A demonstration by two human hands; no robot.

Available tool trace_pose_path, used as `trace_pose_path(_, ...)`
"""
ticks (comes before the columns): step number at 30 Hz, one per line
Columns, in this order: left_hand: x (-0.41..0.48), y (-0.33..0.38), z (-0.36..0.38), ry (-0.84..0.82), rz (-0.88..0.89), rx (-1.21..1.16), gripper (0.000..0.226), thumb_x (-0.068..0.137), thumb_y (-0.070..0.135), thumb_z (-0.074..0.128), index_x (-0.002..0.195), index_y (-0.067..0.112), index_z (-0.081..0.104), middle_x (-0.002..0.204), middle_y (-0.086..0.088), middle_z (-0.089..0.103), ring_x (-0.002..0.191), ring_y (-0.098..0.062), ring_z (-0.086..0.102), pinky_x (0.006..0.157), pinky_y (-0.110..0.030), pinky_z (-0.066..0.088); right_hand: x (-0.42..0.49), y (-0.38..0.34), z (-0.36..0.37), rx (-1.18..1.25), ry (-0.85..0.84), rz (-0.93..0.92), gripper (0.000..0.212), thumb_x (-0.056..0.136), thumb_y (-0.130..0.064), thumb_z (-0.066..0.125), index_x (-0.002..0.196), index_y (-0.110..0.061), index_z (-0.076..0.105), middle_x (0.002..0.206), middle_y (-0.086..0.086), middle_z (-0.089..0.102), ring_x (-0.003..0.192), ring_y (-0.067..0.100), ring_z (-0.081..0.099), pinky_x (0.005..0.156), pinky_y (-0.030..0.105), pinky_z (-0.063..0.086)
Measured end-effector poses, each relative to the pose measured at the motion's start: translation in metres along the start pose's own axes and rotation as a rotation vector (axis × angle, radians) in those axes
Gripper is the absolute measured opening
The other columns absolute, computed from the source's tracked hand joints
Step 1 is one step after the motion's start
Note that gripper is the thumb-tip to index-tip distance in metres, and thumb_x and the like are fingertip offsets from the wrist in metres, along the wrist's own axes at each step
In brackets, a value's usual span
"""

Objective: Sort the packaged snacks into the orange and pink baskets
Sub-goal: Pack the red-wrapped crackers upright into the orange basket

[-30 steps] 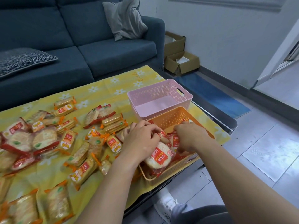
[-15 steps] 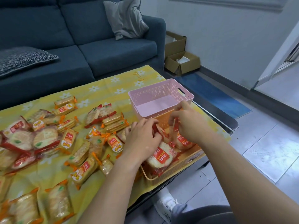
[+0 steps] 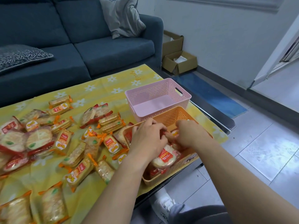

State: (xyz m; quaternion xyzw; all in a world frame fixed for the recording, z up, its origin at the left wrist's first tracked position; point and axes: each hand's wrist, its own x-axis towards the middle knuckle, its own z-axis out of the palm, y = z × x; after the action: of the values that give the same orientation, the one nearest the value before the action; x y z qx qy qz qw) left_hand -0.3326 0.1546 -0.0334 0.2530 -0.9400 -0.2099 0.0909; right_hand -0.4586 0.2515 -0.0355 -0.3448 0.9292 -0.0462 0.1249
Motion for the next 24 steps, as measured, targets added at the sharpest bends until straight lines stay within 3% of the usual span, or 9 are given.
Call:
trace_pose_path(2,0.000,0.001,-0.002,0.026,0.004,0.002,0.028,0.093,0.033,0.057,0.119,0.036,0.067,0.114,0.011,0.049,0.106,-0.011,0.047,0.104,-0.039,0.034,-0.005,-0.007,0.008,-0.086,-0.089,0.026,0.021,0.092,-0.027,0.067,0.107,-0.016,0.058,0.089,0.000,0.059,0.084,0.022,0.063,0.073,0.034,0.057)
trace_pose_path(5,-0.001,0.003,-0.003,0.065,0.015,-0.018,0.026,0.094,0.028,0.060,0.118,0.029,0.070,0.109,0.009,0.051,0.094,-0.009,0.048,0.097,-0.036,0.047,-0.006,-0.010,0.016,-0.138,-0.044,0.045,0.034,0.096,-0.027,0.061,0.126,-0.015,0.051,0.116,0.010,0.057,0.102,0.029,0.062,0.077,0.037,0.050)
trace_pose_path(7,-0.003,0.005,-0.004,0.092,0.018,-0.021,0.025,0.095,0.027,0.061,0.117,0.027,0.071,0.109,0.006,0.053,0.096,-0.013,0.056,0.089,-0.034,0.052,-0.006,-0.012,0.016,-0.135,-0.033,0.062,0.033,0.097,-0.026,0.060,0.126,-0.014,0.052,0.117,0.010,0.056,0.100,0.028,0.062,0.072,0.035,0.047)
trace_pose_path(10,-0.003,0.005,-0.006,0.126,-0.008,-0.012,0.022,0.094,0.024,0.061,0.112,0.024,0.073,0.108,0.004,0.053,0.094,-0.017,0.060,0.081,-0.033,0.054,-0.005,-0.015,0.014,-0.148,0.006,0.053,0.021,0.094,-0.023,0.063,0.113,-0.015,0.062,0.097,0.004,0.061,0.083,0.024,0.063,0.063,0.030,0.048)
trace_pose_path(16,-0.001,0.007,-0.006,0.231,-0.018,0.007,0.021,0.094,0.015,0.057,0.101,0.017,0.076,0.099,0.001,0.053,0.086,-0.021,0.060,0.075,-0.037,0.055,-0.005,-0.002,-0.003,-0.124,0.130,0.076,0.010,0.091,-0.010,0.057,0.092,-0.009,0.067,0.080,0.005,0.059,0.082,0.030,0.071,0.056,0.033,0.053)
trace_pose_path(19,0.000,0.007,-0.005,0.318,-0.010,0.007,0.020,0.095,0.012,0.056,0.101,0.014,0.076,0.096,0.001,0.054,0.084,-0.020,0.059,0.073,-0.039,0.055,-0.003,0.010,-0.011,-0.069,0.165,0.111,0.025,0.093,-0.011,0.058,0.068,-0.010,0.056,0.068,0.005,0.059,0.065,0.026,0.067,0.056,0.035,0.060)
trace_pose_path(22,0.002,0.005,0.000,0.316,-0.059,-0.007,0.020,0.096,0.011,0.054,0.098,0.013,0.074,0.094,0.004,0.051,0.081,-0.018,0.055,0.072,-0.036,0.052,-0.003,0.014,-0.018,0.083,0.154,0.129,0.007,0.091,-0.011,0.061,0.085,-0.008,0.062,0.076,0.008,0.063,0.064,0.020,0.062,0.059,0.035,0.060)
trace_pose_path(24,0.001,0.008,0.006,0.281,-0.031,0.034,0.019,0.094,0.009,0.055,0.098,0.012,0.073,0.096,0.001,0.049,0.080,-0.022,0.056,0.072,-0.039,0.053,-0.006,0.008,-0.018,0.192,0.092,0.087,0.014,0.088,-0.013,0.065,0.100,-0.007,0.061,0.086,0.010,0.066,0.075,0.023,0.063,0.066,0.039,0.060)
